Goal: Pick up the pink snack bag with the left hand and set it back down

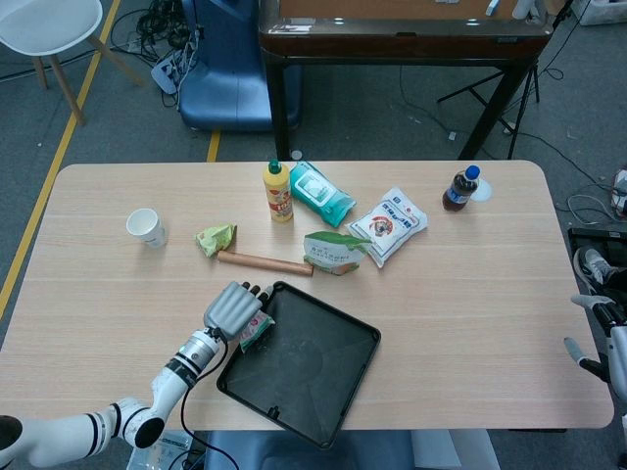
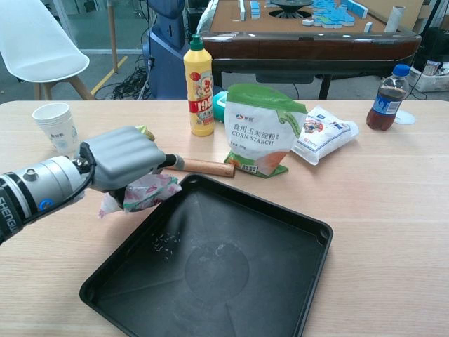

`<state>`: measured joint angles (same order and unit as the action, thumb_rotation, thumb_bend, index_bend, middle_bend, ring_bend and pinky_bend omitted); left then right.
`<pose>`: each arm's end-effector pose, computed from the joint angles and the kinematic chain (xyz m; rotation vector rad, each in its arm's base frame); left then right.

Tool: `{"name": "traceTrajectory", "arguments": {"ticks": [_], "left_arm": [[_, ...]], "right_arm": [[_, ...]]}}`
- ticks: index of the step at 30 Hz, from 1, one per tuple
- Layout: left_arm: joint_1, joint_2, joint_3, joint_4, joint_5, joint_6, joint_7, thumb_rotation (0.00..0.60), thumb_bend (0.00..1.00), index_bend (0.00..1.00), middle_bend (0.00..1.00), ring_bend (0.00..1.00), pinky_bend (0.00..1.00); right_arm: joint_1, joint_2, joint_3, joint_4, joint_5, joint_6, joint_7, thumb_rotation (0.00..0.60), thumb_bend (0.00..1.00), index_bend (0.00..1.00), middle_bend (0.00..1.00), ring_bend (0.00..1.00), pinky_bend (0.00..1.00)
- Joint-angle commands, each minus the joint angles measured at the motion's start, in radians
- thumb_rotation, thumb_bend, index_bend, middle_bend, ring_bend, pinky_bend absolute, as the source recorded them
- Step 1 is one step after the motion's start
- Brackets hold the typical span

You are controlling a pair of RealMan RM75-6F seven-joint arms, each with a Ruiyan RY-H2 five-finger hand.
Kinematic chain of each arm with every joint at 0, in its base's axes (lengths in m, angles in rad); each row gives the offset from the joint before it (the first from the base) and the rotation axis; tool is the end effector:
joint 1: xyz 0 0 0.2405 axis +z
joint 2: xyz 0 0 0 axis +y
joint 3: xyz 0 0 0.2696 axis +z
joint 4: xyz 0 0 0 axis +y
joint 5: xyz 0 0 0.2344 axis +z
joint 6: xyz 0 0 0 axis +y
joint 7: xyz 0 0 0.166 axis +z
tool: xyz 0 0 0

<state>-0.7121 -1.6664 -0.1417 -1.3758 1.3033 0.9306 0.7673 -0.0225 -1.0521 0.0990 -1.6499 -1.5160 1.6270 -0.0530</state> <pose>-0.1436 0.3517 -0.0924 -2.0899 -0.3691 -0.6916 -0.3336 -0.1795 0.1895 1.2628 -0.7542 0.8872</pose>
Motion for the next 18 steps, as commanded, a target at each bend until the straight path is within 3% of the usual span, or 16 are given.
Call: {"name": "traceTrajectory", "arguments": {"ticks": [1,11,18], "left_arm": [[-0.004,0.043,-0.055,-0.005,-0.062,-0.054,-0.224,0.6,0.38,0.23,0.44,0.49,0.79],[0.009,0.054,-0.064,0.062,-0.007,-0.061,-0.644,0.6,0.38,0.24,0.44,0.49,0.8],[-0.01,0.045,-0.04,0.126,0.035,-0.113,-0.86,0.6,0.38,0.23,0.44,0.48,0.8]], "right_arm": [[0.002,0.0,0.0,-0.002,0.002,-0.004,-0.003,0.6,0.2,0.33,0.39,0.21,0.25],[0.012,-0.001,0.002,-0.014,0.003,-0.017,-0.018,0.6,0.2,0.33,0.39,0.21,0.25],[0.008,0.002,0.0,-0.023,0.001,-0.01,-0.028,0.6,0.2,0.33,0.39,0.21,0.25]]}}
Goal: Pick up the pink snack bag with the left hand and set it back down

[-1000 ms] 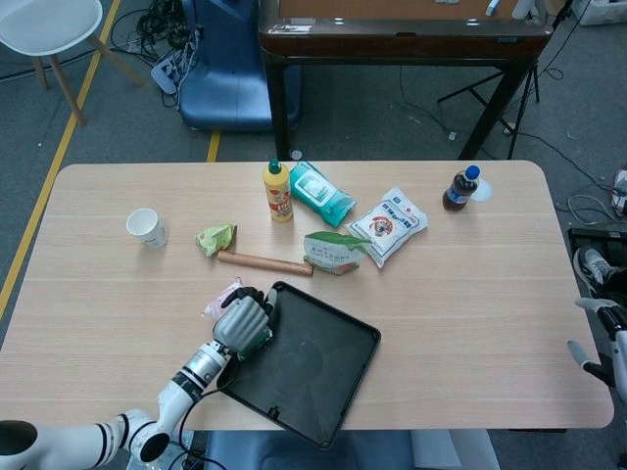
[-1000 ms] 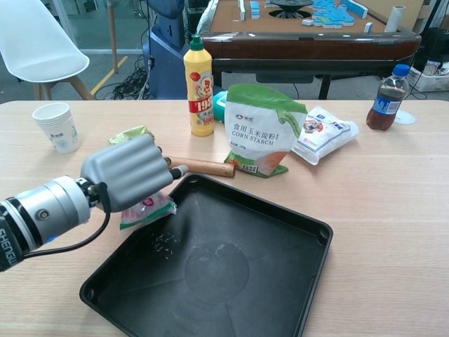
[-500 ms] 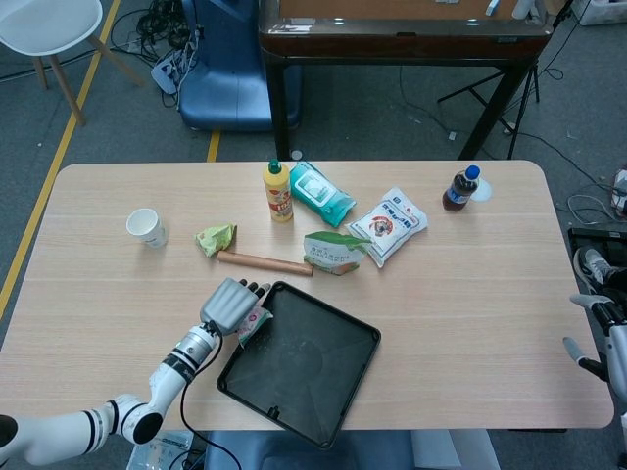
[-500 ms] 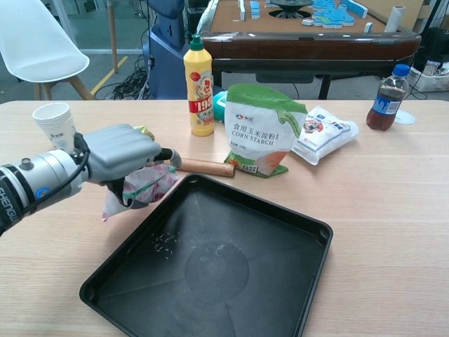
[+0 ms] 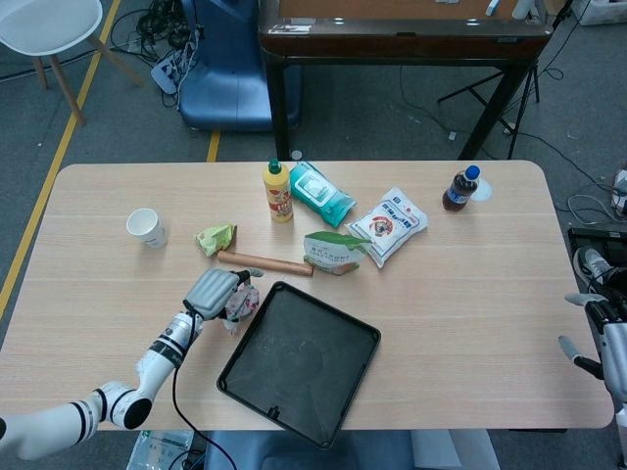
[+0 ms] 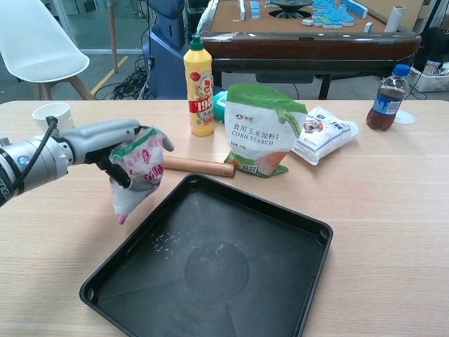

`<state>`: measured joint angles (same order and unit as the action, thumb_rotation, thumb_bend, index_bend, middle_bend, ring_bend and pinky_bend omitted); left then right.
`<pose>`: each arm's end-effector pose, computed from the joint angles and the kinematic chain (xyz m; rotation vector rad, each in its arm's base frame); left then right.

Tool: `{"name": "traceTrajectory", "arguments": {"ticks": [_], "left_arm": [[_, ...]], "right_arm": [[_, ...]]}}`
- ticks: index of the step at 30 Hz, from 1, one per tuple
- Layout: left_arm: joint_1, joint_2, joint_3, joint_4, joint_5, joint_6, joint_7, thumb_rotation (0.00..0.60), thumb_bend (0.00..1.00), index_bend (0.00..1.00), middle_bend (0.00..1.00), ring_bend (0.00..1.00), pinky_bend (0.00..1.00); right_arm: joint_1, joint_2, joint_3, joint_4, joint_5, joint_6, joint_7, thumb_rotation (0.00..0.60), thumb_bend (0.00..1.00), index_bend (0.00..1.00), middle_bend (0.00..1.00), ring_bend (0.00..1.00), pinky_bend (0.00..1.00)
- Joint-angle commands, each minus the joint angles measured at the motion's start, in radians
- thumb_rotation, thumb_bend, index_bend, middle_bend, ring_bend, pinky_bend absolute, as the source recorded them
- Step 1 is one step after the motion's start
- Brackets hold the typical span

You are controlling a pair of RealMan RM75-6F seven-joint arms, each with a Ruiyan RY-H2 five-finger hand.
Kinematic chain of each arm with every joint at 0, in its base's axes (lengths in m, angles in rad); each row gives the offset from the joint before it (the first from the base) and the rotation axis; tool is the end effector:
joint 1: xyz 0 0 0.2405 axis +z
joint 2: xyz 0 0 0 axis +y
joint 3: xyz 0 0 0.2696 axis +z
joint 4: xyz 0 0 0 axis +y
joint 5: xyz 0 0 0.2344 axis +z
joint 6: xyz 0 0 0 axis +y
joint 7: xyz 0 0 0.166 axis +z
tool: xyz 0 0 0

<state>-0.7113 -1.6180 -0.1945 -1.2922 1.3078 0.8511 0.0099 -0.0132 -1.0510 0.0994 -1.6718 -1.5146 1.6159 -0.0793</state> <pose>-0.1709 0.3855 -0.0701 -1.8982 -1.1158 -1.0178 -0.3285 -0.1829 0.1861 1.2737 -0.7550 0.8825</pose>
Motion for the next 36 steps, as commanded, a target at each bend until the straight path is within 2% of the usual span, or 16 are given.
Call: {"name": "traceTrajectory", "arguments": {"ticks": [1,5,12,19,24,30,36], "left_arm": [[-0.015,-0.005,0.018,0.05,0.042,-0.038,-0.124,0.6,0.38,0.23,0.44,0.48,0.8],[-0.03,-0.017,0.039,0.093,0.085,-0.043,-0.203,0.6,0.38,0.21,0.44,0.46,0.79],[-0.052,-0.007,0.066,0.105,0.11,-0.076,-0.286,0.6,0.38,0.13,0.35,0.33,0.64],[-0.063,-0.002,0.079,0.106,0.12,-0.075,-0.313,0.6,0.37,0.05,0.29,0.28,0.56],[-0.065,0.019,0.086,0.074,0.126,-0.065,-0.311,0.6,0.37,0.0,0.22,0.23,0.54],[-0.064,0.048,0.092,0.017,0.115,-0.064,-0.295,0.6,0.37,0.0,0.13,0.17,0.48],[-0.062,0.077,0.086,-0.048,0.099,-0.05,-0.27,0.6,0.35,0.0,0.1,0.13,0.41]], "right_arm": [[-0.002,0.001,-0.001,-0.003,0.0,0.002,-0.003,0.6,0.2,0.33,0.39,0.21,0.25],[-0.005,0.0,-0.003,-0.005,0.001,0.005,-0.006,0.6,0.2,0.33,0.39,0.21,0.25],[-0.011,-0.001,-0.002,-0.005,0.008,0.011,-0.007,0.6,0.2,0.33,0.39,0.21,0.25],[-0.011,-0.004,-0.003,0.003,0.009,0.008,-0.001,0.6,0.2,0.33,0.39,0.21,0.25],[-0.01,-0.005,-0.002,0.006,0.01,0.008,0.003,0.6,0.2,0.33,0.39,0.21,0.25],[-0.007,-0.008,-0.001,0.012,0.009,0.004,0.008,0.6,0.2,0.33,0.39,0.21,0.25],[-0.007,-0.01,0.0,0.016,0.008,0.006,0.013,0.6,0.2,0.33,0.39,0.21,0.25]]}}
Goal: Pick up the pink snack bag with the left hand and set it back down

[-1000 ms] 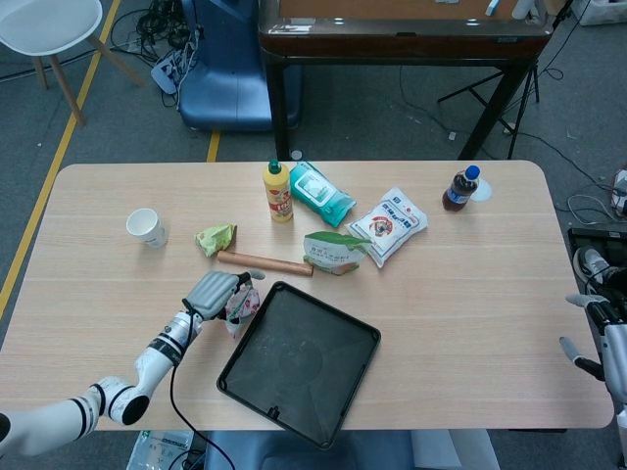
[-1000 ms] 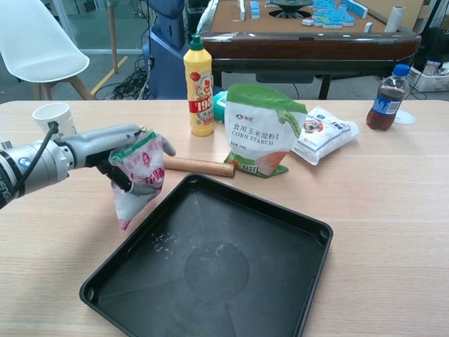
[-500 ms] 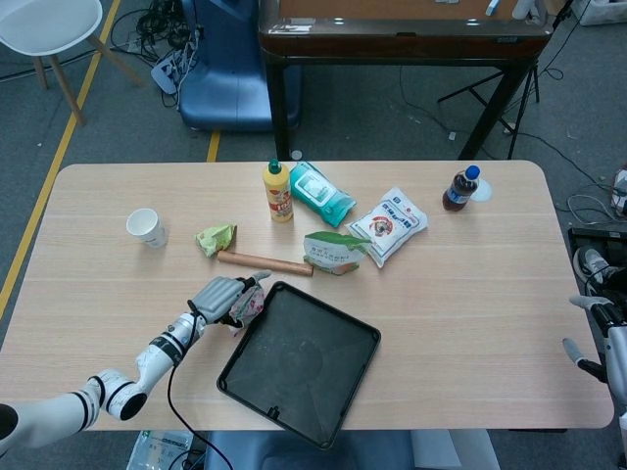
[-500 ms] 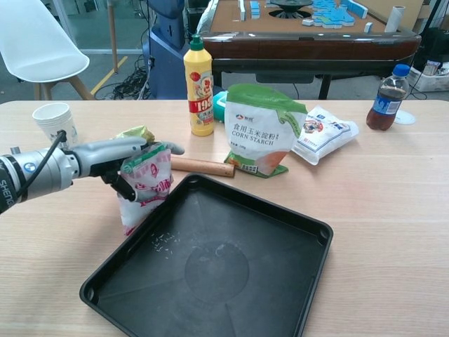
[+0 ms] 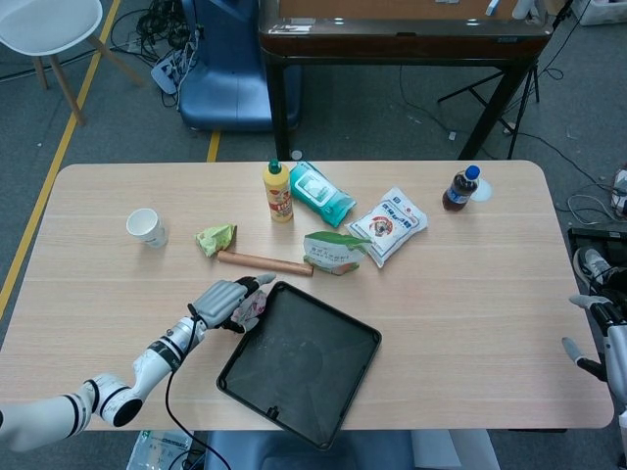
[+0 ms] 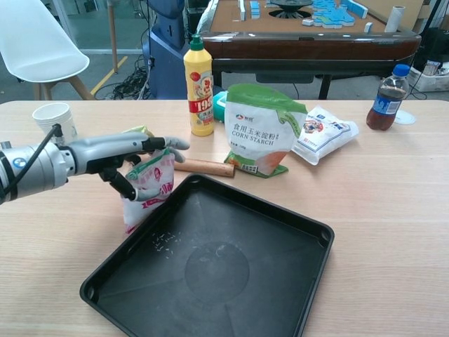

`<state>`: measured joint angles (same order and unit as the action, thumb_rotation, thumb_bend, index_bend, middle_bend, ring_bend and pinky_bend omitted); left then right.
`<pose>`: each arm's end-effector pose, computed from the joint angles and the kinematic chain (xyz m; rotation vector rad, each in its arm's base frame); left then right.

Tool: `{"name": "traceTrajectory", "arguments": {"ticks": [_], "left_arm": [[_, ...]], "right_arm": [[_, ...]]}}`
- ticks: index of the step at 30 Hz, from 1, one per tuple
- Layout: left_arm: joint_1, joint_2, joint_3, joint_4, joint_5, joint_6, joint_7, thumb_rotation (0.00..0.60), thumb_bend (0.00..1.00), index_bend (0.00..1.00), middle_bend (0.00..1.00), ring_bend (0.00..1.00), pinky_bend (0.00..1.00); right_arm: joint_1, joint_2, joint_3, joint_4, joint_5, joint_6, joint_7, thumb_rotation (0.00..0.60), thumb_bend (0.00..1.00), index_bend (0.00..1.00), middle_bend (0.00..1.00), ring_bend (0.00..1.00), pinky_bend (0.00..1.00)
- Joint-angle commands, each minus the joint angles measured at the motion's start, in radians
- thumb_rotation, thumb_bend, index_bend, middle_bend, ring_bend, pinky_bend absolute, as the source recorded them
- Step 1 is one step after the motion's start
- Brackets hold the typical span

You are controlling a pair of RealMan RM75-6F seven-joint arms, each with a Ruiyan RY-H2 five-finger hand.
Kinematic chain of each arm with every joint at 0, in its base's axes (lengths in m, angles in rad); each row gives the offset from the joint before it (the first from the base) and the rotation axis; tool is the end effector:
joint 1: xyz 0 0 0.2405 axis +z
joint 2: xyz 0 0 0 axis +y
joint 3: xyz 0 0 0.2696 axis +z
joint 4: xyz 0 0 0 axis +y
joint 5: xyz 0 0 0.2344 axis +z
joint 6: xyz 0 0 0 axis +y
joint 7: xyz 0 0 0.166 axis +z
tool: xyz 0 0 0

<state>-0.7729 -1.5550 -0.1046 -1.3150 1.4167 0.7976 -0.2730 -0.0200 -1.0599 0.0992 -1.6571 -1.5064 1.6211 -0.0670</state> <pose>-0.1668 0.3745 -0.0738 -2.0242 -1.2800 -1.0434 -0.3331 -0.1804 0.1860 1.2582 -0.7625 0.8803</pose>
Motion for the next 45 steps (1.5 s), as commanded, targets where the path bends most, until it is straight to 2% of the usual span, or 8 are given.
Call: {"name": "traceTrajectory", "arguments": {"ticks": [1,6,13,25,29,34,39,45], "left_arm": [[0.0,0.02,-0.007,-0.038,-0.015,0.005,0.018,0.6,0.34,0.0,0.09,0.12,0.4],[0.0,0.045,-0.025,-0.097,-0.04,0.02,0.044,0.6,0.33,0.0,0.06,0.07,0.35],[0.001,0.11,-0.053,-0.19,-0.068,0.032,0.044,0.6,0.33,0.0,0.06,0.07,0.35],[0.065,0.298,-0.08,-0.359,-0.123,0.105,0.038,0.6,0.33,0.0,0.06,0.07,0.35],[0.12,0.363,-0.076,-0.381,-0.157,0.178,0.089,0.6,0.32,0.0,0.06,0.07,0.35],[0.205,0.406,-0.07,-0.393,-0.233,0.298,0.172,0.6,0.32,0.0,0.06,0.07,0.35],[0.304,0.45,-0.039,-0.426,-0.331,0.424,0.315,0.6,0.32,0.0,0.06,0.07,0.35],[0.438,0.429,0.016,-0.448,-0.324,0.638,0.441,0.6,0.32,0.0,0.06,0.07,0.35]], "right_arm": [[0.0,-0.001,0.001,0.002,-0.001,0.002,0.001,0.6,0.2,0.33,0.39,0.21,0.25],[0.0,-0.003,0.001,0.008,-0.003,0.004,0.009,0.6,0.2,0.33,0.39,0.21,0.25],[0.004,-0.004,0.001,0.013,-0.007,-0.001,0.014,0.6,0.2,0.33,0.39,0.21,0.25],[0.024,0.011,0.011,0.01,0.002,-0.028,0.013,0.6,0.2,0.33,0.39,0.21,0.25],[0.042,0.028,0.014,-0.006,0.015,-0.066,0.007,0.6,0.2,0.33,0.39,0.21,0.25],[0.08,0.06,0.006,-0.008,0.0,-0.14,0.11,0.6,0.2,0.33,0.39,0.21,0.25],[0.107,0.057,0.003,0.006,-0.046,-0.147,0.119,0.6,0.2,0.33,0.39,0.21,0.25],[0.143,0.057,-0.02,0.022,-0.122,-0.17,0.153,0.6,0.21,0.33,0.38,0.22,0.25]]}}
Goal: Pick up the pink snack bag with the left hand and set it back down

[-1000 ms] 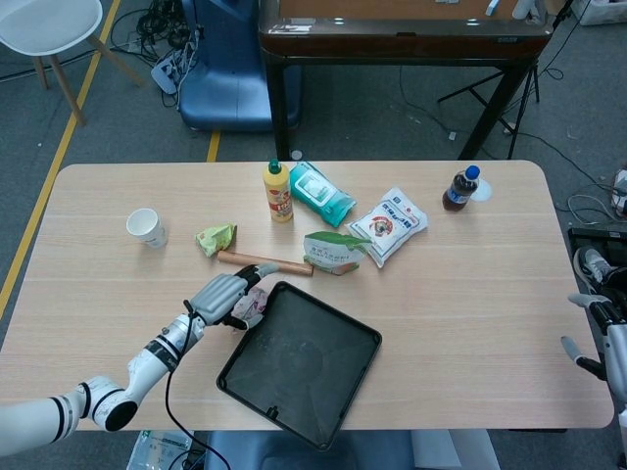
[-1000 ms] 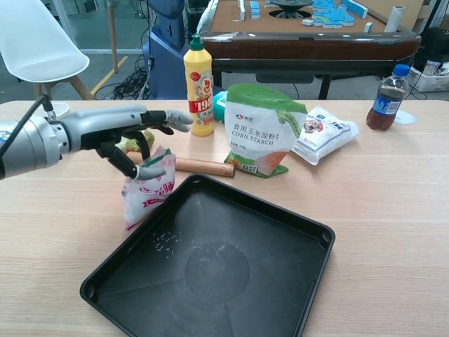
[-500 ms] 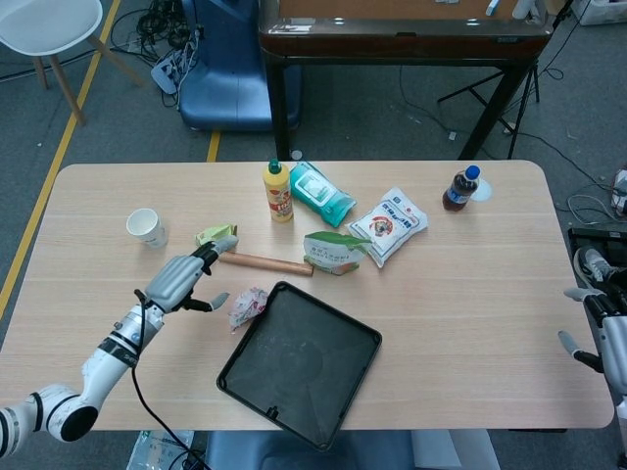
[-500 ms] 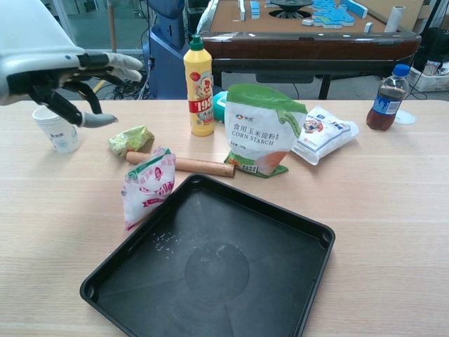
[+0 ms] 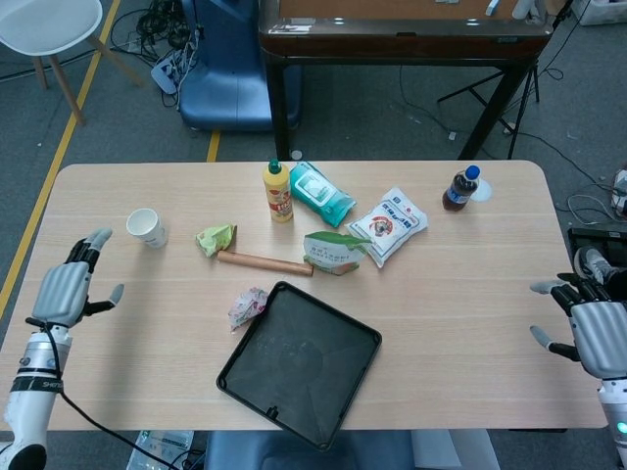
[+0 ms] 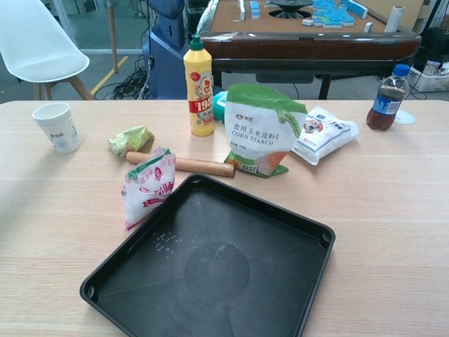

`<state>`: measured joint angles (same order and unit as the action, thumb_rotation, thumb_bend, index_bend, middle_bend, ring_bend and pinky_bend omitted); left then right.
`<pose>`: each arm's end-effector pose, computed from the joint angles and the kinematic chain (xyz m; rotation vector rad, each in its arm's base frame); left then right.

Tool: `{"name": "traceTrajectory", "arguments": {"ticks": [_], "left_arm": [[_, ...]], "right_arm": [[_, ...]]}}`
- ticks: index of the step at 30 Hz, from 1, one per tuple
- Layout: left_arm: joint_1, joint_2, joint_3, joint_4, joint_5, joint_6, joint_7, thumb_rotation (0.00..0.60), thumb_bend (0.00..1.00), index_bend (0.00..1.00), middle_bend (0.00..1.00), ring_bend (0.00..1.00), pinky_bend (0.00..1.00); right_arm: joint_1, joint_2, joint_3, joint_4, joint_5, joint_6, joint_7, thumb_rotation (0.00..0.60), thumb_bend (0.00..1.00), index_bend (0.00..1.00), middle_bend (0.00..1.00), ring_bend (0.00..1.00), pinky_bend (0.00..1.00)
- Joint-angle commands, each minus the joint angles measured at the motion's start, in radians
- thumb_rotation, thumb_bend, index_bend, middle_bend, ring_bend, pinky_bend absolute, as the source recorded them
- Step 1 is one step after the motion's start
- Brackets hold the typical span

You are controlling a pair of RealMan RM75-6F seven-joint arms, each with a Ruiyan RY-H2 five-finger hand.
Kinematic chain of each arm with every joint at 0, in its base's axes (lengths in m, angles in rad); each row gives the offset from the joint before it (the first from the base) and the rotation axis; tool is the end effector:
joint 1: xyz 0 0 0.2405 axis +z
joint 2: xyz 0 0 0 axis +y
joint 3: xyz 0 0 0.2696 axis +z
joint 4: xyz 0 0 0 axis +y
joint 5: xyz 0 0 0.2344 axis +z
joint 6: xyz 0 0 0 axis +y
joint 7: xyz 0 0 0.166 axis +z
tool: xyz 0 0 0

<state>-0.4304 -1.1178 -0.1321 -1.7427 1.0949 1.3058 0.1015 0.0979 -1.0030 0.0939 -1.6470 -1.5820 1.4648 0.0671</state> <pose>-0.2714 0.3214 0.1310 -1.3349 -1.0226 -0.9542 -0.3157 -0.2198 0.1765 1.4574 -0.8313 0.9648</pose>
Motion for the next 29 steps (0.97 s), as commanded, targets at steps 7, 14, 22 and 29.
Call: {"name": "traceTrajectory", "arguments": {"ticks": [7,14,22,29], "left_arm": [[0.226,-0.032,0.104,-0.051,0.07,0.29,0.106,0.6,0.32,0.0,0.06,0.07,0.32],[0.294,-0.046,0.133,-0.07,0.139,0.359,0.152,0.6,0.32,0.01,0.06,0.07,0.31],[0.303,-0.04,0.131,-0.07,0.183,0.32,0.151,0.6,0.32,0.03,0.06,0.07,0.31],[0.312,-0.054,0.11,-0.059,0.199,0.31,0.147,0.6,0.32,0.03,0.06,0.07,0.29]], "right_arm": [[0.069,-0.014,-0.048,0.044,-0.188,0.007,0.087,0.6,0.22,0.33,0.38,0.22,0.25],[0.068,-0.039,-0.056,0.056,-0.182,0.025,0.063,0.6,0.22,0.33,0.38,0.22,0.25],[0.043,-0.044,-0.058,0.044,-0.112,0.027,0.038,0.6,0.22,0.33,0.38,0.22,0.25],[0.043,-0.047,-0.066,0.043,-0.101,0.021,0.038,0.6,0.22,0.33,0.38,0.22,0.25]]}}
